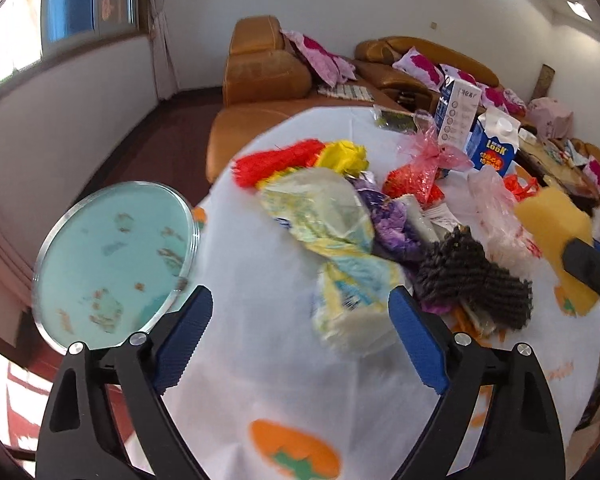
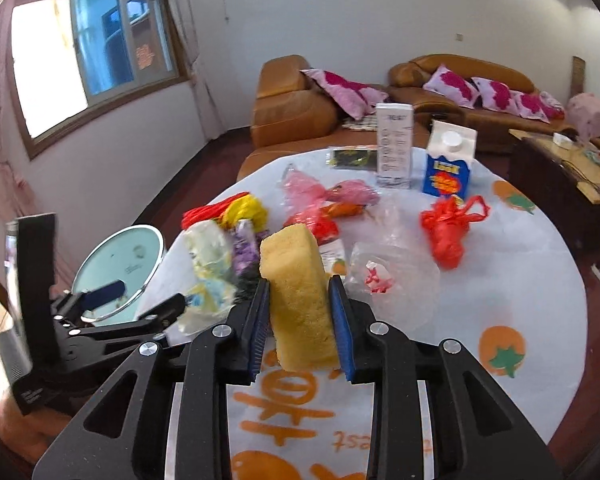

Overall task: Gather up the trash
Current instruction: 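Grasp the yellow sponge with the right gripper while the left gripper grasps a yellow-white wrapper, then carry the yellow sponge and yellow-white wrapper over the blue bin with both grippers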

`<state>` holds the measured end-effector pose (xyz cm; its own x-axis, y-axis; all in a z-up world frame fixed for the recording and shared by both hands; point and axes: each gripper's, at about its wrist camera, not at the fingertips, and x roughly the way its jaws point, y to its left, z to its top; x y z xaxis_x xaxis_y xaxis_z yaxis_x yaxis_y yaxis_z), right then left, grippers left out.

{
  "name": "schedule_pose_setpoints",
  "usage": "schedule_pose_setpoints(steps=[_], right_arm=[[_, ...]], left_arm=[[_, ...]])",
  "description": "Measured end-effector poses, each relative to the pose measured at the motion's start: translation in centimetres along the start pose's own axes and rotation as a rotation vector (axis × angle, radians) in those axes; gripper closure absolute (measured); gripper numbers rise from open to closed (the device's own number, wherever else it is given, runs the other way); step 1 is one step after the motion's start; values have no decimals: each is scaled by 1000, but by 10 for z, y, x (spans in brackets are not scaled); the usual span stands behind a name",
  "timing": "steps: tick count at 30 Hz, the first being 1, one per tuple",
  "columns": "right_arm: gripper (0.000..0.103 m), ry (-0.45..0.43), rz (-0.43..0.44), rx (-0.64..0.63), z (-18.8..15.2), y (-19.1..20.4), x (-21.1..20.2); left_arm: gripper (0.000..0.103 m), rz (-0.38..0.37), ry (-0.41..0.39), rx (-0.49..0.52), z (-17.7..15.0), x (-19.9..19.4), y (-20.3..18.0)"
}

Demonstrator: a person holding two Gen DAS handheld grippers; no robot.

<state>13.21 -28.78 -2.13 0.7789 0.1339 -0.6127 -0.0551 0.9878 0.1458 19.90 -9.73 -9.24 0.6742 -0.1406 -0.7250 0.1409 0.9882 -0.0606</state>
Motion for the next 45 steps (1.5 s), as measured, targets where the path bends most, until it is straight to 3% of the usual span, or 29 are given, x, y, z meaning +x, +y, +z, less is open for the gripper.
schedule_pose_setpoints(steps=[8, 11, 20, 37, 45], right_arm=[[72, 10, 7, 28, -1, -2, 3], [72, 15, 7, 28, -1, 2, 4], [72, -7, -5, 19, 2, 16, -4], [72, 5, -7, 16, 1, 45, 6], [72, 18, 23, 7, 1, 60, 13]], left_arm=[[32, -17, 82, 23, 4, 29, -19], [54, -36, 97, 33, 1, 35, -19], [70, -70, 36, 25, 4, 13, -4], [74, -99, -28, -58, -2, -26, 43], [74, -79, -54, -88, -7, -44, 62]])
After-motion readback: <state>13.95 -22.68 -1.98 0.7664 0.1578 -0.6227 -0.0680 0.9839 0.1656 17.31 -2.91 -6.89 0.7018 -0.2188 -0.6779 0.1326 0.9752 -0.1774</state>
